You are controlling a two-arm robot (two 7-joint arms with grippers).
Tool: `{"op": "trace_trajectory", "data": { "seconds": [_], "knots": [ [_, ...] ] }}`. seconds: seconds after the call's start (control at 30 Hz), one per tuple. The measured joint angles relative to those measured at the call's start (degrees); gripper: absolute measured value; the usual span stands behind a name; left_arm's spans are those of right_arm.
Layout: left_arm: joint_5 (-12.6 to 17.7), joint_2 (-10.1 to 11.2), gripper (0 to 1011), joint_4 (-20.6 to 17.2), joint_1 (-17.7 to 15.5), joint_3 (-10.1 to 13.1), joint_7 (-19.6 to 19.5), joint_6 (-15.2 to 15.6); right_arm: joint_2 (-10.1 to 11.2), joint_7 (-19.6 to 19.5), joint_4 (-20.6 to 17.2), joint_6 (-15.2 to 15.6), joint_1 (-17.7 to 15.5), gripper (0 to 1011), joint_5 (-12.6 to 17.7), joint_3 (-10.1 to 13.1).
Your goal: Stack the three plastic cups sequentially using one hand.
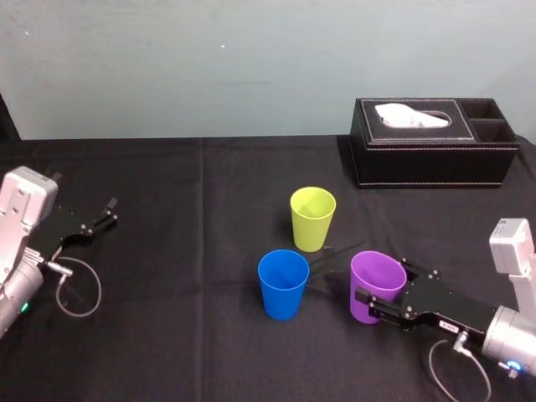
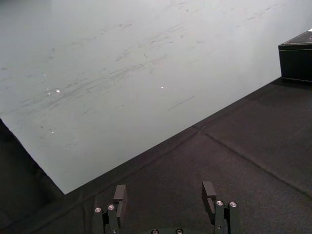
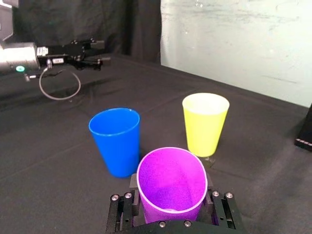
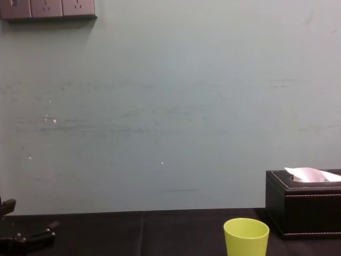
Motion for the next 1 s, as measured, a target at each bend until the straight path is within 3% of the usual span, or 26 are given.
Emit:
{"op": "trace_trajectory", "data": {
  "seconds": [0.37,0.5,0.67,1.0],
  "knots": [
    [0.0,0.0,1011,0.0,0.0,0.0,0.0,0.0,2.06,-5.05,-8.51,4.16,-2.14,728,0.59,3.19],
    [0.0,0.0,1011,0.0,0.0,0.0,0.0,0.0,2.34,-7.46,-11.23,7.56,-1.42,728,0.35,4.0],
    [0.0,0.0,1011,0.0,0.0,0.0,0.0,0.0,1.72,-9.26,-12.12,11.42,1.24,728,-0.27,3.55],
    [0.0,0.0,1011,0.0,0.0,0.0,0.0,0.0,-0.25,-10.37,-10.56,15.38,6.81,728,-1.88,1.12]
  ]
}}
